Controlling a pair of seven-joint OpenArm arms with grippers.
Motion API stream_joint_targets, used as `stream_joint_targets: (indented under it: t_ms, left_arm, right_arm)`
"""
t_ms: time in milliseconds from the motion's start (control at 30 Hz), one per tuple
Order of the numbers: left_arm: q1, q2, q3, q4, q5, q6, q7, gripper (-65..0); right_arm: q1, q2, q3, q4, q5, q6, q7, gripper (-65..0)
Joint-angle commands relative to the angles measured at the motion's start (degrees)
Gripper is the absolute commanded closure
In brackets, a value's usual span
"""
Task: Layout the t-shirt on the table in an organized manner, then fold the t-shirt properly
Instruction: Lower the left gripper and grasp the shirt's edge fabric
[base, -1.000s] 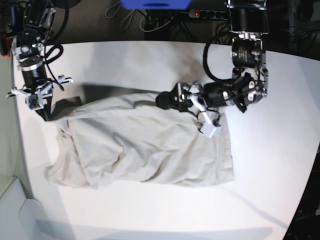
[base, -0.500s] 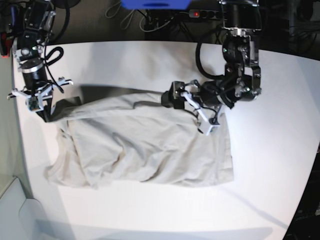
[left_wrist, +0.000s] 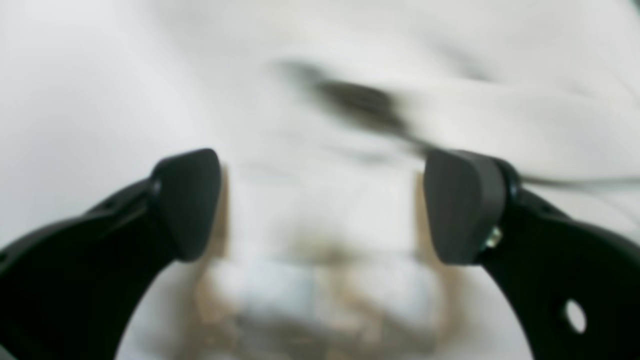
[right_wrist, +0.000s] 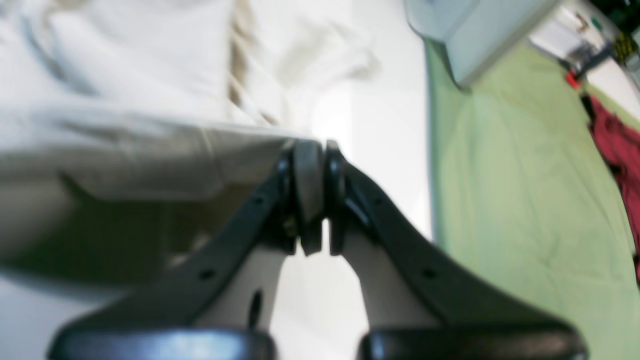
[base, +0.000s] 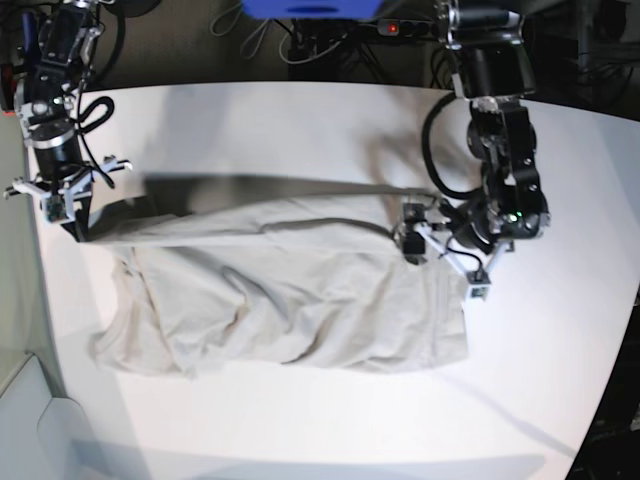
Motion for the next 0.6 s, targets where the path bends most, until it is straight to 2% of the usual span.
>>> stream_joint_targets:
  t_ms: [0,200,267,333,500,567]
  left_arm:
    - [-1.75,-0.81,0.19,-0.25,-0.97,0.04,-1.15,-63.1]
    - [-2.72,-7.05,-0.16,-2.72,-1.05,-0.14,-3.61,-63.1]
    - [-2.98,-8.28,-3.24,-2.28,-1.84,-0.31,-2.9,-63.1]
    - [-3.33,-8.81,-6.4,0.27,-5.19,-0.4,-1.59,-63.1]
    - [-2.28,-8.11,-8.16,8.36,-17.14,-0.31,7.12,-63.1]
    - [-0.17,-4.77,-6.84,12.49,-22.33,0.13,9.05,-63.2]
  right_arm:
    - [0.41,1.2,1.04,1.02,1.12,-0.52,1.88,0.0]
    - [0.41,2.08,2.36,1.02,1.12,-0.52,1.88,0.0]
    - [0.41,2.08,2.36,1.02,1.12,-0.52,1.88,0.0]
    - [0.32,1.99,2.36,1.11,1.12,-0.52,1.88,0.0]
    - [0.06,1.38,1.92,1.11,1.12,-0.52,1.88,0.0]
    - [0.06,0.41,1.92,1.37,1.12,-0.52,1.88,0.0]
